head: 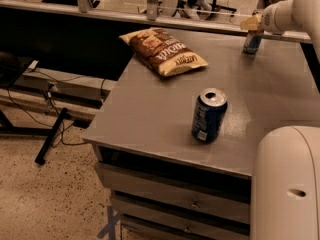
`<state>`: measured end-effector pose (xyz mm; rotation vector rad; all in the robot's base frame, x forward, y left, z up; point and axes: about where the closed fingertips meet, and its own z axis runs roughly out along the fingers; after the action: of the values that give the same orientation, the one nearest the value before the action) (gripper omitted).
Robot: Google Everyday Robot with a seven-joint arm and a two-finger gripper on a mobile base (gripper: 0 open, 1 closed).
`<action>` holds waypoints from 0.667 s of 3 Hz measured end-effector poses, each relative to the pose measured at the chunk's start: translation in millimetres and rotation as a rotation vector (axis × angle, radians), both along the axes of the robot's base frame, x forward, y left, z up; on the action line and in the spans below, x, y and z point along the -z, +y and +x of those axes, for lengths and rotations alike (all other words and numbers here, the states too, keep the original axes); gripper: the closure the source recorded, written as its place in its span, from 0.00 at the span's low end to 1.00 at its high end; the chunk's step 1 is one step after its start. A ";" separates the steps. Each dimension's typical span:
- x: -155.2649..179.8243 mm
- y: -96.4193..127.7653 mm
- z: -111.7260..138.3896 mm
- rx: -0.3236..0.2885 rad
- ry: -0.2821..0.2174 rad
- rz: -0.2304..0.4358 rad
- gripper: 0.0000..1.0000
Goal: Move redbull can near pepsi can
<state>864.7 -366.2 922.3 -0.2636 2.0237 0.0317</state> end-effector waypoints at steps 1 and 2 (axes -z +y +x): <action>-24.3 -3.7 -20.0 -0.011 -0.010 0.048 0.70; -32.3 -18.5 -48.9 -0.062 -0.006 0.136 0.94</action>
Offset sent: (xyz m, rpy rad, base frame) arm -0.0799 -0.0606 0.0651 0.2627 -0.0071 0.1400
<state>815.8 -384.7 954.7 -0.2394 1.9973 0.2067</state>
